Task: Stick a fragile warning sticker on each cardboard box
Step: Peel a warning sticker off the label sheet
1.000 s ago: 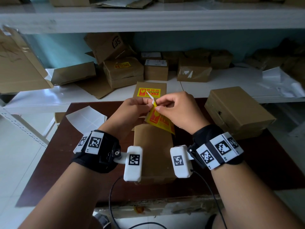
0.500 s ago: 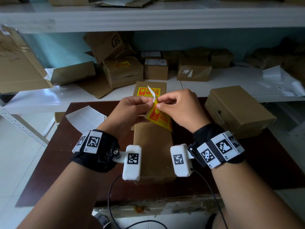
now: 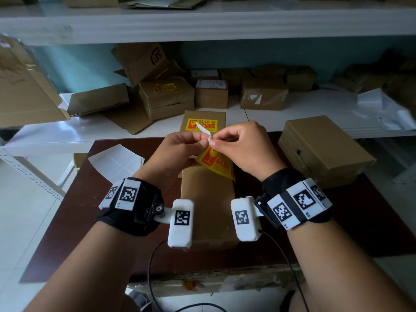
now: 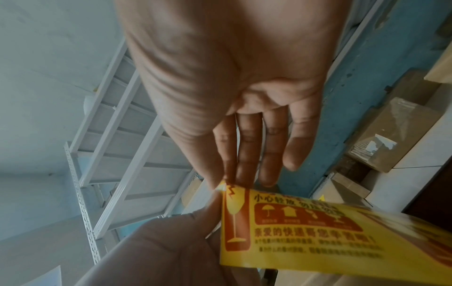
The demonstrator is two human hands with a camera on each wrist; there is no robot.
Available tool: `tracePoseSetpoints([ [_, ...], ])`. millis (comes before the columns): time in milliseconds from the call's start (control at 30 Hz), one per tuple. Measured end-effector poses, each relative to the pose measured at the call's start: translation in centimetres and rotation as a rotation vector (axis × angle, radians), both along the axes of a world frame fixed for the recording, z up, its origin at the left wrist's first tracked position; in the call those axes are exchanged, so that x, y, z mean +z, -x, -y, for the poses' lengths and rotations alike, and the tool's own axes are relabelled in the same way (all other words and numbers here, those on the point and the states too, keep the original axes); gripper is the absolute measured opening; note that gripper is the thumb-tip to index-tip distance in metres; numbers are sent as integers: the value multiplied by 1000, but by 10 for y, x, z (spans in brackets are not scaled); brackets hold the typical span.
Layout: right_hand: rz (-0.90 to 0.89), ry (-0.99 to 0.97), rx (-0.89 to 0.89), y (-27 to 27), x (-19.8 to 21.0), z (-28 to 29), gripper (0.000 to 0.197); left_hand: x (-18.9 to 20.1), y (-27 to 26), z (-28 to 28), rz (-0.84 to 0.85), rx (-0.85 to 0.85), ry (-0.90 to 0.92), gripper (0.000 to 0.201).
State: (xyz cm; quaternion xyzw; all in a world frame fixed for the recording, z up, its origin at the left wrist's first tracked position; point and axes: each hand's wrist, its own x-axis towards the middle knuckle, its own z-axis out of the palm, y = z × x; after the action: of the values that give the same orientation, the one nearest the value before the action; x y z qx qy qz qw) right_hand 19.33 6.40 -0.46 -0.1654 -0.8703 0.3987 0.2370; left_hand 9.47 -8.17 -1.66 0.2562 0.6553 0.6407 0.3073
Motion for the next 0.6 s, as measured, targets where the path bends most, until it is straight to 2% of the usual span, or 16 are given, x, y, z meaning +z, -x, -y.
tracePoseSetpoints([
  [100,-15,-10,-3,0,1,0,15,0,-1,-1,-29,-3,4,14],
  [600,16,51,49,1,0,-5,10,0,0,0,-73,-29,19,14],
])
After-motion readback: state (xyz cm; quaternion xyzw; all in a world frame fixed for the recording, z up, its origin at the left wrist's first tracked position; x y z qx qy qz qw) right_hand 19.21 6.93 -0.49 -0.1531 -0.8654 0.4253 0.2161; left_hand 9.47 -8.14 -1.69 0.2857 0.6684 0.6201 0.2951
